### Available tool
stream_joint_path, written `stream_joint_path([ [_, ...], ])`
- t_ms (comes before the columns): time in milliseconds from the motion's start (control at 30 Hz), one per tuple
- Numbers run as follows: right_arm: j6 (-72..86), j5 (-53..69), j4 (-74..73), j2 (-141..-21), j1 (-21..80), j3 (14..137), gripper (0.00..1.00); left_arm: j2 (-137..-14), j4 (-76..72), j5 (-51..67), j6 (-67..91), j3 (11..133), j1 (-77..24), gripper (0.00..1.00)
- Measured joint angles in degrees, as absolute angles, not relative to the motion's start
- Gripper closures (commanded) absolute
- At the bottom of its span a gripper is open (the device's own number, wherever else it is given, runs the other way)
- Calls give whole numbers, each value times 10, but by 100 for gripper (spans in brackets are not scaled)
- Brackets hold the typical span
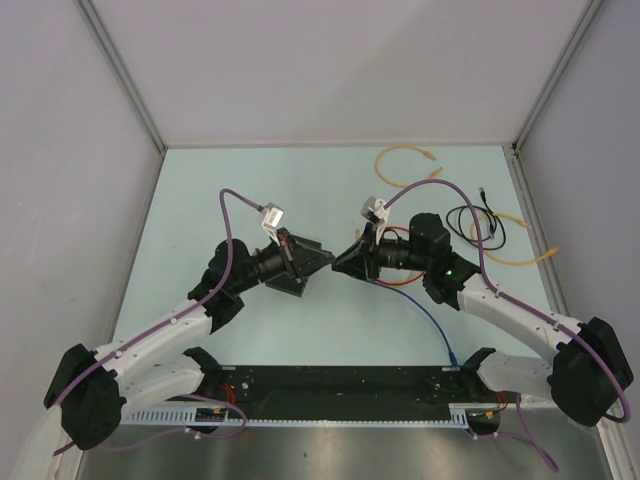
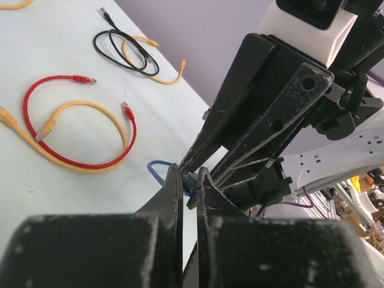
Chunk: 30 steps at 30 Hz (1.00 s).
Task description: Insert the plug into the switch port
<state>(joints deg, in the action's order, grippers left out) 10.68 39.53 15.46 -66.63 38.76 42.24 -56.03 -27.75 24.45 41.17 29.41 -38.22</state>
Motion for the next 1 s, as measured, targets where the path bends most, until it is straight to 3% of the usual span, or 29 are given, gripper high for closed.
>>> stream_joint_path([
  [33, 108, 395, 155, -666, 388, 422, 92, -561, -278, 244, 413, 294, -382, 100],
  [100, 107, 395, 154, -666, 388, 422, 100, -561, -278, 244, 418, 294, -381, 100],
  [200, 102, 395, 153, -666, 389, 422, 100, -561, -276, 243, 420, 294, -381, 82],
  [233, 100, 394, 151, -666, 391, 422, 100, -560, -272, 242, 420, 294, -380, 68],
  [400, 73, 359, 130, -667, 406, 423, 100, -556, -212, 247, 405, 306, -343, 41],
  [433, 62, 345, 119, -667, 410, 423, 100, -556, -185, 245, 400, 317, -326, 31],
  [533, 36, 312, 86, -674, 423, 427, 100, -556, -133, 231, 374, 348, -284, 17],
  [733, -36, 212, 26, -733, 467, 455, 100, -581, -41, 183, 317, 413, -226, 12],
  [1000, -94, 121, 3, -835, 478, 495, 100, -755, 45, 130, 237, 484, -215, 12],
])
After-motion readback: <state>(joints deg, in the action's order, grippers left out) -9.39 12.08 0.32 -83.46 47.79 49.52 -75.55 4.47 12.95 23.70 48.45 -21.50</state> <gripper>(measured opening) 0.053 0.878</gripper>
